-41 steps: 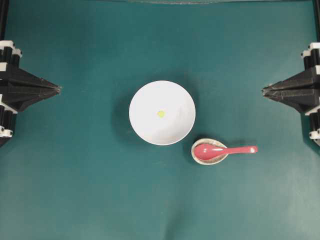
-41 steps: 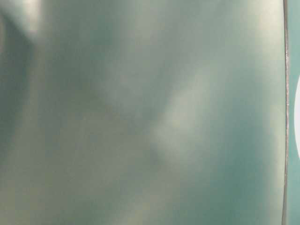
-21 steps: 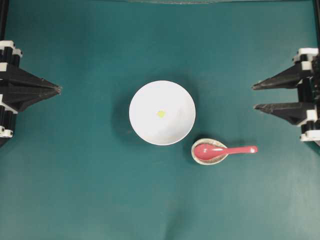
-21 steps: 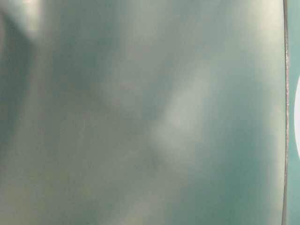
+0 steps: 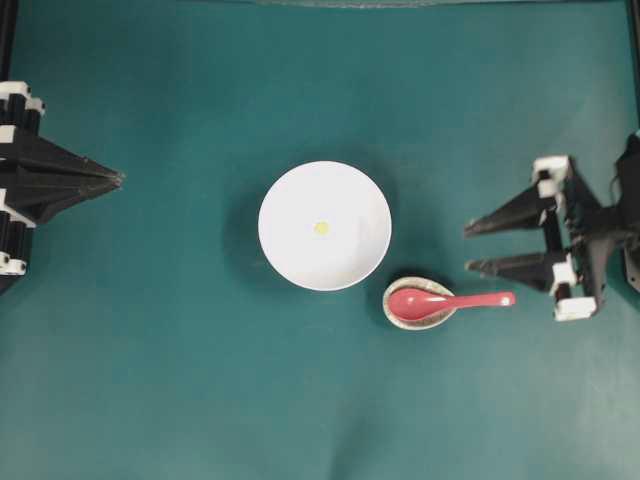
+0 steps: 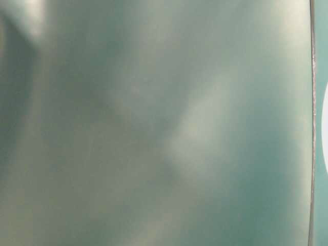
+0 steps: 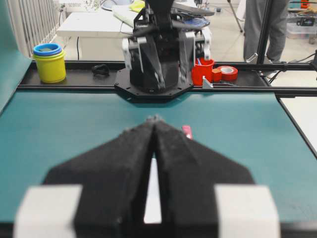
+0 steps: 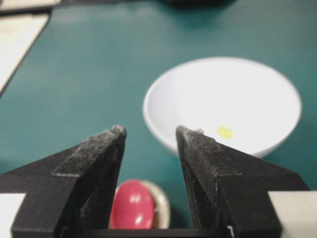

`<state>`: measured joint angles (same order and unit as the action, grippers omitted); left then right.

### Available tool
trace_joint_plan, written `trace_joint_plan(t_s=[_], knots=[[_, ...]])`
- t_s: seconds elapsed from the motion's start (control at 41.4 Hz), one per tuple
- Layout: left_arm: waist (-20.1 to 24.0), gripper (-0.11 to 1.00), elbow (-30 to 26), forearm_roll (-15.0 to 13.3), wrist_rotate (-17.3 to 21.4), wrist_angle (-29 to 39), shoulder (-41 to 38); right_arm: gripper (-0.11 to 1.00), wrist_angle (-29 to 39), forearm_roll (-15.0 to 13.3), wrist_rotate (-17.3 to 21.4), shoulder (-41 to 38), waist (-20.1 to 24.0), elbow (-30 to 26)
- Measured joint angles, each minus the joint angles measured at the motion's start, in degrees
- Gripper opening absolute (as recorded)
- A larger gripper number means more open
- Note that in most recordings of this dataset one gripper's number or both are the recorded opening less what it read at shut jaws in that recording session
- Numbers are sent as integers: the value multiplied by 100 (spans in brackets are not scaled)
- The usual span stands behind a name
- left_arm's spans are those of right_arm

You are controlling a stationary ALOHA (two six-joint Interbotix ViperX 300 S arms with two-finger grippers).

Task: Scoop the yellow hexagonal prism block from the bowl with a spoon using the right arm.
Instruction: 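Lower the right gripper and close it on the red spoon handle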

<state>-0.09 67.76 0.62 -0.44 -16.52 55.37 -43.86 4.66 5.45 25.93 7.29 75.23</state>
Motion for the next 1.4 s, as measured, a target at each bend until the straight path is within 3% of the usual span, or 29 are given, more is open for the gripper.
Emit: trace_joint_plan(t_s=[0.435,0.604,0.943,1.402], knots=[[0,0,0,0,53,18,0,52,-2276,1336,18,-2514,1450,185],[0,0,0,-9,53,18,0,52,-2786,1705,9,-3217,1854,193],[0,0,0,-9,53,26,-9,52,-3103,1828,70,-3920,2074,193],[0,0,0,0,62,26,0,52,-3041,2030,79,-3981,2101,264]])
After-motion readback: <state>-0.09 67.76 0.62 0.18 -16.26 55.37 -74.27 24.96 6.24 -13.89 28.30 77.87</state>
